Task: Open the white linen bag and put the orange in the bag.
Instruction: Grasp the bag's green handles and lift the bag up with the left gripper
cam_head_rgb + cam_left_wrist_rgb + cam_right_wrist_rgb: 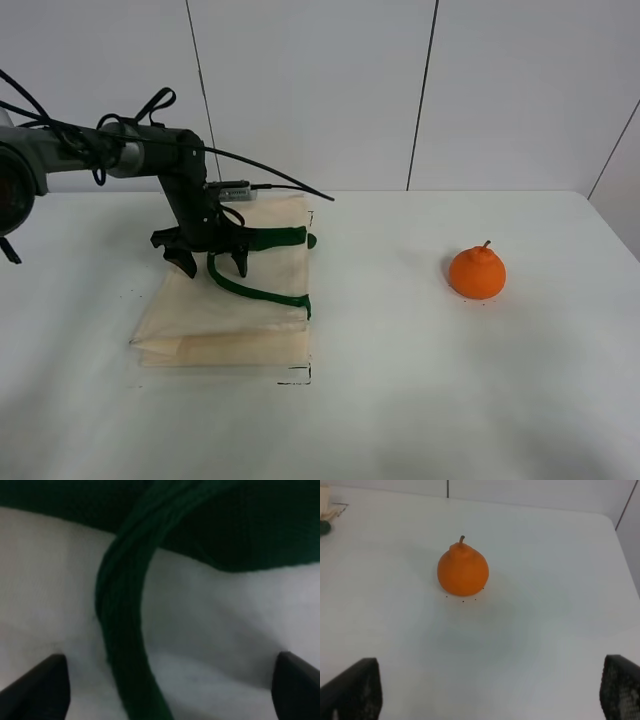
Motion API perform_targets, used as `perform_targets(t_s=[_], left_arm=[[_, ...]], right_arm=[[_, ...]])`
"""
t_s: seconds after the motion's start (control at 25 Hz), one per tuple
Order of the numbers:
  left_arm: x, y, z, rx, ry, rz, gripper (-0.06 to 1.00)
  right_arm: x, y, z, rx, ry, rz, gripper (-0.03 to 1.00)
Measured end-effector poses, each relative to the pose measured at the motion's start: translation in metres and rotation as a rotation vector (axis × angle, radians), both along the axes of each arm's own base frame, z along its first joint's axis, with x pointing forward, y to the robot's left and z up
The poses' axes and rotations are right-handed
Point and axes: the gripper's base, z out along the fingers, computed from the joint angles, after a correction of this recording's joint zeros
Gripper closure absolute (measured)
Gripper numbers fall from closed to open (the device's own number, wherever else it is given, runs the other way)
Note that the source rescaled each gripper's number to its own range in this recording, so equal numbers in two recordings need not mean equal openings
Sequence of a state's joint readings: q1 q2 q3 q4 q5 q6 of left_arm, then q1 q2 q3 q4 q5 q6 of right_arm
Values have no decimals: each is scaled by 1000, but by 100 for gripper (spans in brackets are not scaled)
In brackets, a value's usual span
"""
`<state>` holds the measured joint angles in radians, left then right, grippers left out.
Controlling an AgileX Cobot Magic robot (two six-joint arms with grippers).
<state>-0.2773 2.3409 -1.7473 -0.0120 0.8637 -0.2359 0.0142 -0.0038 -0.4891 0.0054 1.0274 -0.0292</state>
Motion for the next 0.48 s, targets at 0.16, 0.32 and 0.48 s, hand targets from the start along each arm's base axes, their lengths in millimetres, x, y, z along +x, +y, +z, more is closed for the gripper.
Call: perform_targets(t_s=[0.16, 0.32, 0.48], left_arm=[[0, -1, -5, -5, 6, 4, 8], [1, 1, -6, 12, 4, -6, 57], [1, 2, -8, 19, 5, 12, 93]], right_arm=[[0, 0, 0, -5, 0, -3, -3], [0, 0, 0, -5, 0, -3, -3], [0, 0, 0, -5, 0, -3, -3]])
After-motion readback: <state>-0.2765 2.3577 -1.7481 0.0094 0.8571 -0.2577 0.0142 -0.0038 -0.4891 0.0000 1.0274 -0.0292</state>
